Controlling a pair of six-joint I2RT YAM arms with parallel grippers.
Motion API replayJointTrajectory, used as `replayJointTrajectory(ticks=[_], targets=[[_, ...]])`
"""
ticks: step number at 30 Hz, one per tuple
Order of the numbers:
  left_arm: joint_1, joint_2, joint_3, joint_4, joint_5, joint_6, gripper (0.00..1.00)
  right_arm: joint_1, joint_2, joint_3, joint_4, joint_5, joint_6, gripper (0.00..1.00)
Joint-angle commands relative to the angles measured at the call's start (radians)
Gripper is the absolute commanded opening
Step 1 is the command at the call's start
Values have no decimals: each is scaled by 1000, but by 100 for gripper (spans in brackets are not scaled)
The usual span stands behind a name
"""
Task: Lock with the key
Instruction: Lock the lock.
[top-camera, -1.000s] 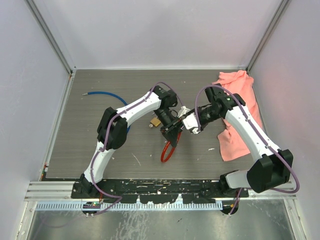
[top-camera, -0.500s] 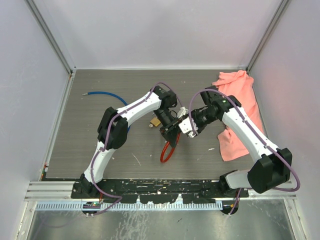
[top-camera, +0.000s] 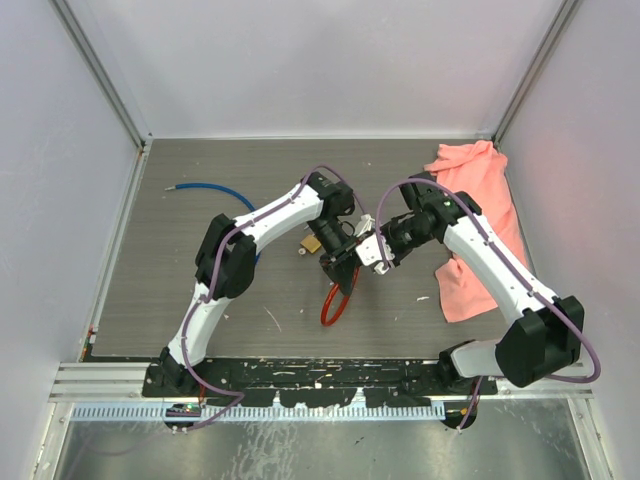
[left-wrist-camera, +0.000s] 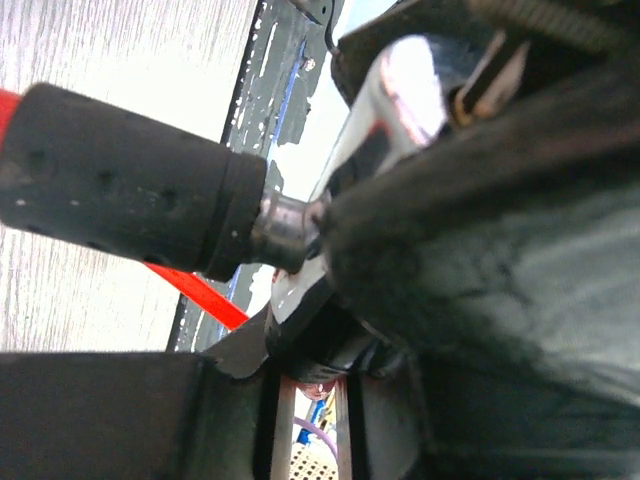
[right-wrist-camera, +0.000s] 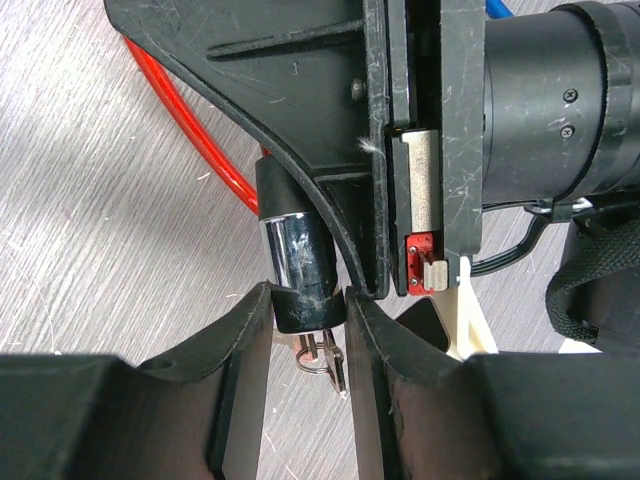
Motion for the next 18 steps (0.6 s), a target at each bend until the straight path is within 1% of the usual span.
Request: replayJointTrajectory(ticks=[1,4,6,14,18], targets=[[-22,-22,5,-31,-42,-11,24,11,-37,-12,-5,-13,24,11],[-23,-45,-23,9,-60,-26,37,11,-50,-29,-5,-8,24,8],[-22,-53,-32,19,-66,-26,42,12,-54,-32,-8,-8,23,6],[-14,-88,-65,57,-107,-33,51,11,-54,-21,-19,-7,26,4],[0,-116,-86,93,-129,-56,53,11,-53,-17,-24,-8,30,3]])
